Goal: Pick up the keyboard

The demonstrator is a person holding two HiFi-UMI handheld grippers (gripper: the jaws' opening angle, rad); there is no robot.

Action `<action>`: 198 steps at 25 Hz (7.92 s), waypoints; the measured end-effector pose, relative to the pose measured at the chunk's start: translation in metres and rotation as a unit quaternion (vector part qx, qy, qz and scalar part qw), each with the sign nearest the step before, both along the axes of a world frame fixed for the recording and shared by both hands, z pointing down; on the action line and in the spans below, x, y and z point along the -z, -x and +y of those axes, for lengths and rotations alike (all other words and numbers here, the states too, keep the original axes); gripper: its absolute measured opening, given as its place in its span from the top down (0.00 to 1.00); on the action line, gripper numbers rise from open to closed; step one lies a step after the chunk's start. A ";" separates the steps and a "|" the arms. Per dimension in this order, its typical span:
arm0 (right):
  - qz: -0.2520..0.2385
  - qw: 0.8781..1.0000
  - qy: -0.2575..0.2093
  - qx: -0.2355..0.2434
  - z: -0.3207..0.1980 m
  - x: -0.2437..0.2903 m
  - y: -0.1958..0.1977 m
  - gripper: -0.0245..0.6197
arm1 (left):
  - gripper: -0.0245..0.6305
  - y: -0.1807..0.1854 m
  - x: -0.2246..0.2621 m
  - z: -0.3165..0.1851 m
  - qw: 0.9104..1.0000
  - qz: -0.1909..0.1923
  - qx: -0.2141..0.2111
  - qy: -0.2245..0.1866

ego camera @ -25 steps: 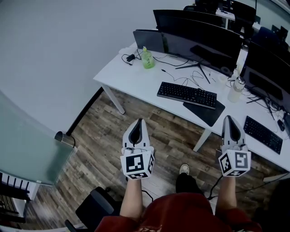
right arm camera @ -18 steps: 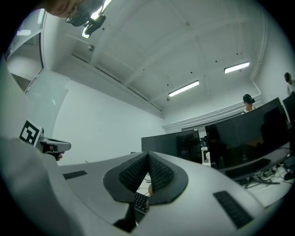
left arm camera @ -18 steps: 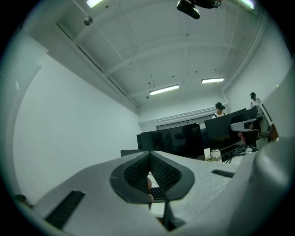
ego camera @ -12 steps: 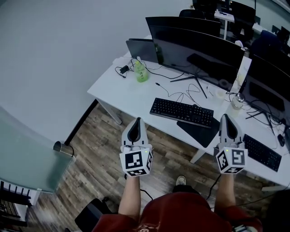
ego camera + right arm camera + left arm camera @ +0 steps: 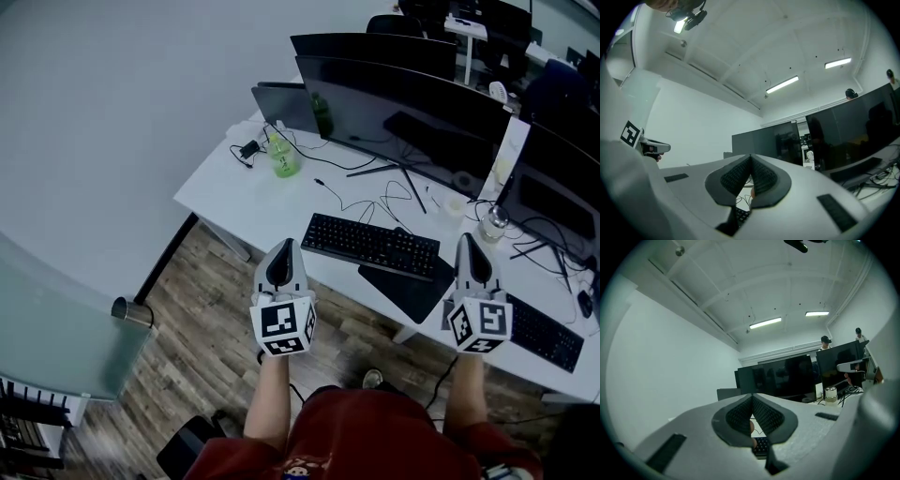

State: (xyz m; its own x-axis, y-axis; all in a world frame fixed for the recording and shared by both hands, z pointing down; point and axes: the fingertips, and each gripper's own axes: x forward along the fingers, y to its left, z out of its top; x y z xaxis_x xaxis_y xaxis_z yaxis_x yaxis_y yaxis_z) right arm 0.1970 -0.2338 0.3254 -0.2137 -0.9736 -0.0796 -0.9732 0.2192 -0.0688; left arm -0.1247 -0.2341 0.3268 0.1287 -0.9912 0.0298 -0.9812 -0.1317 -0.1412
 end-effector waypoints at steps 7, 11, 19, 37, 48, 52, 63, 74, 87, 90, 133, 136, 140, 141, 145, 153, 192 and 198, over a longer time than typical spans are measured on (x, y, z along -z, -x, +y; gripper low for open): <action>-0.009 1.000 0.017 -0.009 -0.032 -0.018 -0.004 0.96 | 0.95 -0.003 -0.020 -0.037 1.000 -0.004 -0.010 0.028; -0.001 1.000 0.027 -0.013 -0.058 -0.027 0.008 0.96 | 0.95 0.011 -0.034 -0.069 0.999 0.004 -0.011 0.047; 0.025 0.996 0.082 -0.041 -0.111 -0.068 0.024 0.96 | 0.95 0.039 -0.090 -0.139 0.993 0.010 -0.029 0.115; 0.026 0.954 0.282 -0.096 -0.141 -0.224 0.015 0.80 | 0.77 0.042 -0.251 -0.201 0.942 -0.008 -0.118 0.314; 0.012 0.910 0.408 -0.073 -0.131 -0.301 0.018 0.44 | 0.58 0.047 -0.311 -0.209 0.894 0.002 -0.154 0.420; -0.001 0.890 0.451 -0.067 -0.126 -0.320 0.017 0.39 | 0.57 0.047 -0.322 -0.212 0.878 0.005 -0.162 0.450; -0.038 0.855 0.514 -0.058 -0.120 -0.346 0.014 0.35 | 0.50 0.047 -0.340 -0.218 0.830 0.028 -0.188 0.524; -0.051 0.844 0.533 -0.041 -0.123 -0.350 0.017 0.35 | 0.54 0.040 -0.344 -0.220 0.804 0.001 -0.225 0.550; -0.039 0.854 0.517 -0.043 -0.126 -0.344 0.014 0.35 | 0.55 0.040 -0.336 -0.219 0.819 -0.015 -0.193 0.540; -0.034 0.860 0.508 -0.039 -0.129 -0.340 0.013 0.35 | 0.55 0.040 -0.328 -0.219 0.830 -0.019 -0.185 0.525; 0.038 0.991 0.122 0.028 -0.067 -0.068 0.016 0.35 | 0.56 0.054 -0.044 -0.065 0.992 0.000 -0.069 0.104; 0.041 0.995 0.092 0.028 -0.059 -0.044 0.020 0.35 | 0.56 0.058 -0.022 -0.053 0.995 0.000 -0.064 0.070; 0.049 0.997 0.051 0.031 -0.050 -0.015 0.026 0.35 | 0.56 0.064 0.003 -0.039 0.998 0.001 -0.057 0.027; 0.050 0.997 0.039 0.032 -0.046 -0.007 0.027 0.35 | 0.56 0.065 0.011 -0.034 0.998 0.001 -0.055 0.013; 0.048 0.998 -0.017 0.031 -0.029 0.022 0.026 0.35 | 0.56 0.065 0.041 -0.011 0.998 -0.005 -0.047 -0.050; 0.050 0.992 -0.111 0.034 -0.009 0.055 0.030 0.35 | 0.56 0.066 0.069 0.016 0.990 -0.014 -0.029 -0.137; 0.056 0.992 -0.103 0.036 -0.010 0.055 0.028 0.36 | 0.56 0.065 0.061 0.016 0.992 0.001 -0.020 -0.128; 0.057 0.992 -0.105 0.036 -0.011 0.054 0.027 0.36 | 0.56 0.064 0.061 0.014 0.992 0.000 -0.021 -0.128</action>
